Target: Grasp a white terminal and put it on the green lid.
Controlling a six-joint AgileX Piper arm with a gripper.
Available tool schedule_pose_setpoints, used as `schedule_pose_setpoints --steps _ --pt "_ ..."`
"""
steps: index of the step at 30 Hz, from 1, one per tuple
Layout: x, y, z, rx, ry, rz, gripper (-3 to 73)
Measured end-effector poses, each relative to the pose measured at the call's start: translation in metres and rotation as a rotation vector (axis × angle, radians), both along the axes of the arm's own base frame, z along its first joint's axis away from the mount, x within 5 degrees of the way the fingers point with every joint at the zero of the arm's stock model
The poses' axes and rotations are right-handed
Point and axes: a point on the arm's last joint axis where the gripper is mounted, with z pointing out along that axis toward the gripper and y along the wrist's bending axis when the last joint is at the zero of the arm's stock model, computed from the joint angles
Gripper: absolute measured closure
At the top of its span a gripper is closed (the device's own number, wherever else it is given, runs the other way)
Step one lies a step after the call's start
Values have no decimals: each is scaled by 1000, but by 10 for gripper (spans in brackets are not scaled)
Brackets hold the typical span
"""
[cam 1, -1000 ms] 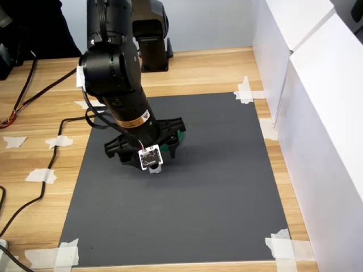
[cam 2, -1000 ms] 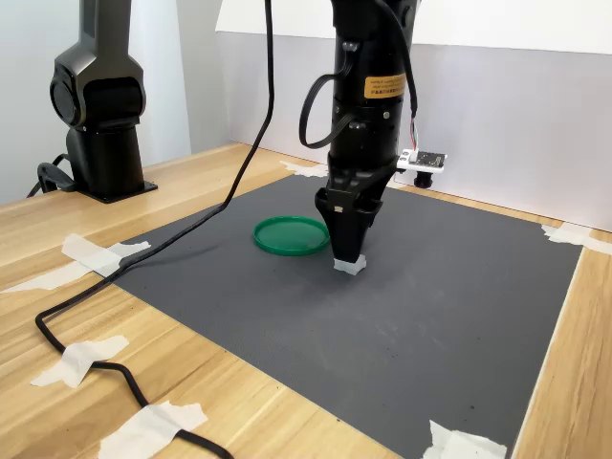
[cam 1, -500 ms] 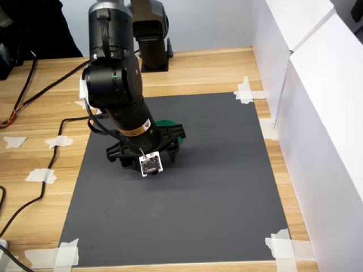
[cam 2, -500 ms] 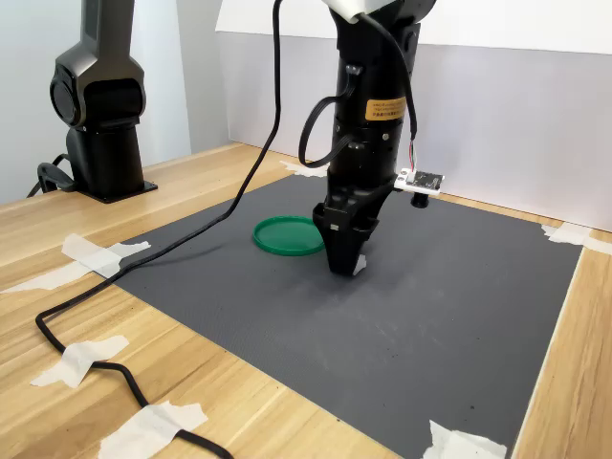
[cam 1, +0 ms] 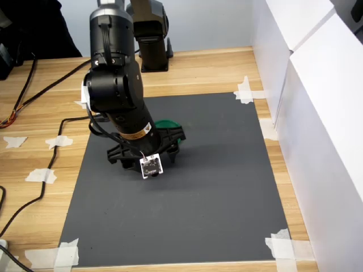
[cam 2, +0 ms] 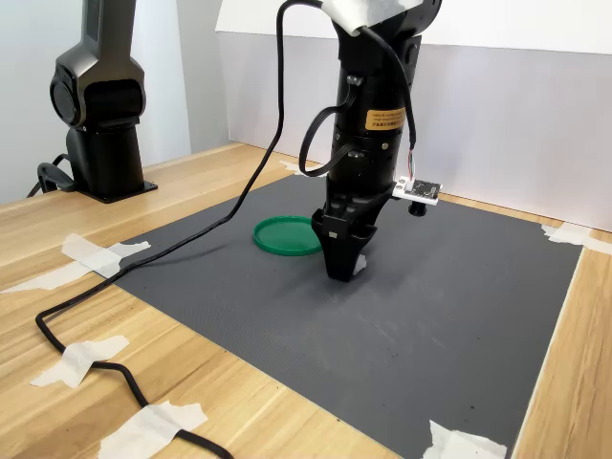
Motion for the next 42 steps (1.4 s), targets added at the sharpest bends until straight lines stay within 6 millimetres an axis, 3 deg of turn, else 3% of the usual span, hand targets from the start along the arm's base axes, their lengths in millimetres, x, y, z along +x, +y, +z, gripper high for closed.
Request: schedule_pose_setpoints --steps 4,11,12,23,29,34,42 --pt "0 -1 0 -8 -4 5 115" --pt "2 -2 -2 -22 -12 7 413" --pt "2 -2 -2 -20 -11 3 427" --pt "1 -2 0 -16 -11 -10 426" --pt "-9 0 29 5 -47 -17 426" --pt "-38 -1 47 13 -67 -21 426" --pt "-93 -4 47 10 -80 -3 426"
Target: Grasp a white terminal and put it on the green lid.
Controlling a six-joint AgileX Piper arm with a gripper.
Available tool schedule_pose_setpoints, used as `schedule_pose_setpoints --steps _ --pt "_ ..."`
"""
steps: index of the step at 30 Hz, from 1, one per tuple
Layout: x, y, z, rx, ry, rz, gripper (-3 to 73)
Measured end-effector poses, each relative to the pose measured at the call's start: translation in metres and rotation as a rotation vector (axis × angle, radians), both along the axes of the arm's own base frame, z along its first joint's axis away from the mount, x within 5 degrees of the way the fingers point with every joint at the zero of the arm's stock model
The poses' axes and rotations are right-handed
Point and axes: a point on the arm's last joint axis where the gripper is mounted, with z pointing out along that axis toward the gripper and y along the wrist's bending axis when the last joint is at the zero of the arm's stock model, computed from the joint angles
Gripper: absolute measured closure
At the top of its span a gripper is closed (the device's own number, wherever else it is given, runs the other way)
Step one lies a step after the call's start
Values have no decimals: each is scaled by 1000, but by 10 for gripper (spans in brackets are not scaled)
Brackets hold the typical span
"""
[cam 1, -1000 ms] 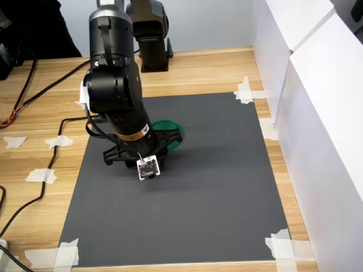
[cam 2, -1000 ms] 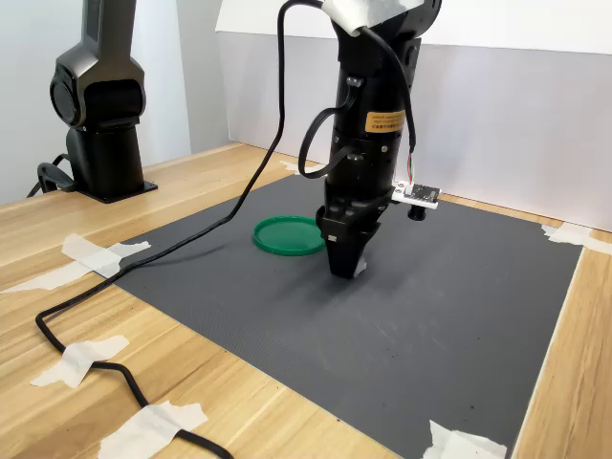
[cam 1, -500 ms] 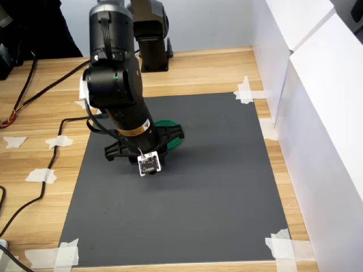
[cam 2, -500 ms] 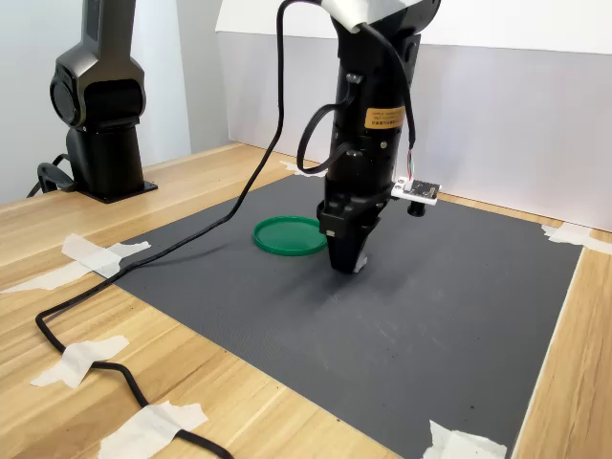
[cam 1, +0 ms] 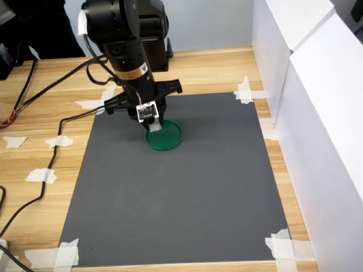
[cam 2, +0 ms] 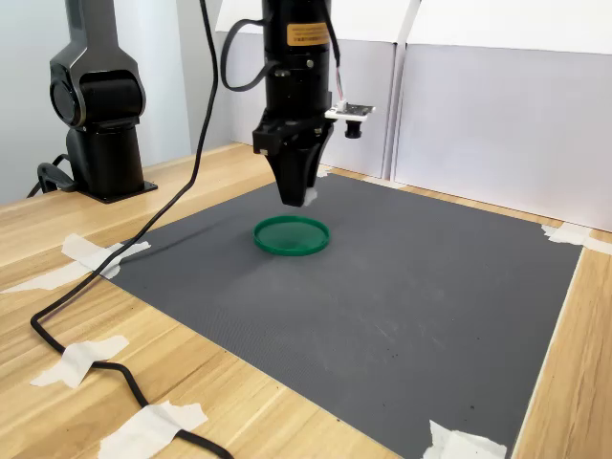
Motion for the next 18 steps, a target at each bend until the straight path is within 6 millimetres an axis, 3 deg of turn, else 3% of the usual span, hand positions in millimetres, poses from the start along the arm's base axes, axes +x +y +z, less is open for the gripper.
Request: schedule_pose_setpoints --steps 6,18 --pt "-13 -1 -15 -3 0 3 426" --pt "-2 2 -34 24 -9 4 426"
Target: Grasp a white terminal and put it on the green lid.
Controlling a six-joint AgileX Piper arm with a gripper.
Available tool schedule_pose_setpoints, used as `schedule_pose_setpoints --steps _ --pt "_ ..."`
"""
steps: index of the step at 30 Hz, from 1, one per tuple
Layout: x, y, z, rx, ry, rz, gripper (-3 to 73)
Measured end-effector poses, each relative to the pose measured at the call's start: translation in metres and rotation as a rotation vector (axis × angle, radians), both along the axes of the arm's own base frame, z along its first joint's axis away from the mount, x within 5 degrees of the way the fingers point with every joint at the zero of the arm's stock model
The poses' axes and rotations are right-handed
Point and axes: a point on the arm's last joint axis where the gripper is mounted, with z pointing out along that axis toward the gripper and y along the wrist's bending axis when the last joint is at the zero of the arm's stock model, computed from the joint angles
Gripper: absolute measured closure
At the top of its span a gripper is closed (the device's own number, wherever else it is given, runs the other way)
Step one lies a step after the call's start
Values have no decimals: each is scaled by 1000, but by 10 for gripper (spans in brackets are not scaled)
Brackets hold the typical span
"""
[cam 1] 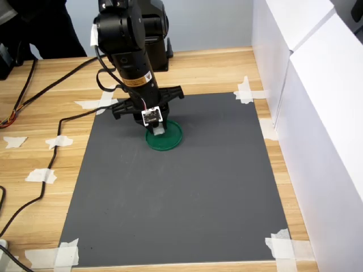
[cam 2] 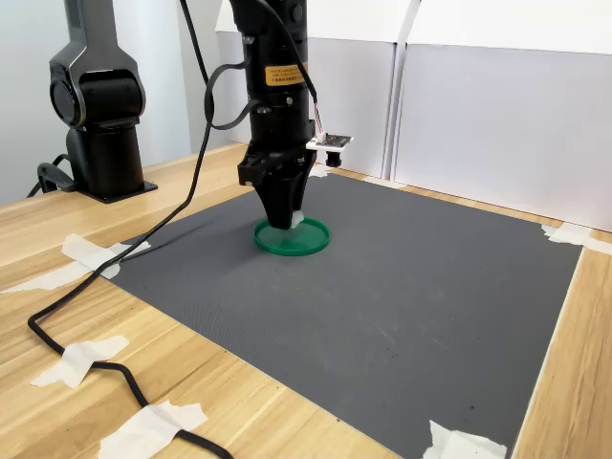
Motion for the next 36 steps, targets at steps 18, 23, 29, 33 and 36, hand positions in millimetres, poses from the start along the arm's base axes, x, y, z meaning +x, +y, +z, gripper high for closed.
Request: schedule_pose_setpoints --steps 18,23,29,33,36 --pt "1 2 -4 15 -7 47 257" --pt "3 2 -4 15 -24 33 77" --pt "3 2 -3 14 -29 33 22" --pt "-6 0 22 17 -100 32 20" --pt "-15 -2 51 18 -212 29 54"
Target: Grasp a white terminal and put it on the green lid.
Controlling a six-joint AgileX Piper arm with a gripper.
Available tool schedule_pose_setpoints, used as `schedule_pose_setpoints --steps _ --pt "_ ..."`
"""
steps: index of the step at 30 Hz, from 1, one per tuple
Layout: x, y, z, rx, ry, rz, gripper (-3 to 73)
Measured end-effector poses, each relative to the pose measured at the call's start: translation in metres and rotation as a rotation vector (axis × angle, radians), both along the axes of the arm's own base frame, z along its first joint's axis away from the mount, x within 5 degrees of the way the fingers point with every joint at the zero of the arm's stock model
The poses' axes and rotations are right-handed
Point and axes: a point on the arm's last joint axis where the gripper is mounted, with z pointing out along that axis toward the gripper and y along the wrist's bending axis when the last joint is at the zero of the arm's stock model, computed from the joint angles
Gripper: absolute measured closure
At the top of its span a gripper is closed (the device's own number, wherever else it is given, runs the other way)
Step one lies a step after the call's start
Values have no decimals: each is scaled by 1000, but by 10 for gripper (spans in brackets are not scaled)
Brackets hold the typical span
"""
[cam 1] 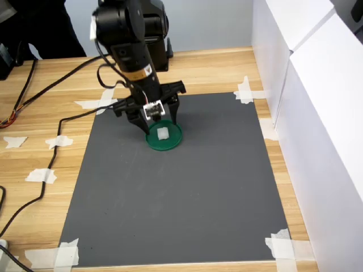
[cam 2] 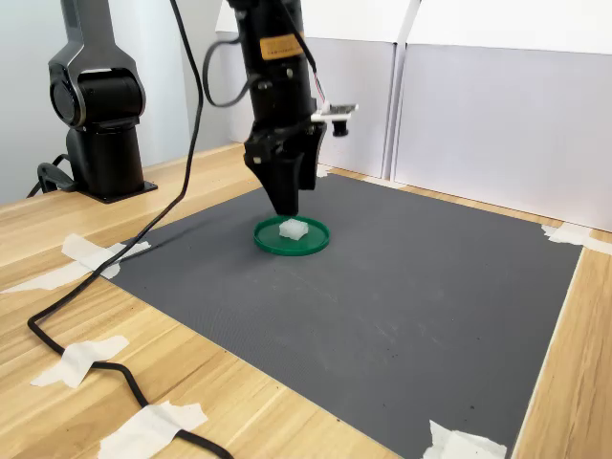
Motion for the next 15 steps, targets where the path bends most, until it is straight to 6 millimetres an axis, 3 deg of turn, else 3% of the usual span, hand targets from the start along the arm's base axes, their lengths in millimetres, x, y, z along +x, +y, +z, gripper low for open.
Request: schedule_pose_setpoints --steps 3,10,12,15 --pt "-14 0 28 6 -103 3 159" --pt "-57 -2 85 35 -336 -24 606" --pt "-72 -3 96 45 -428 -44 672" --pt "-99 -9 104 5 -598 -61 701"
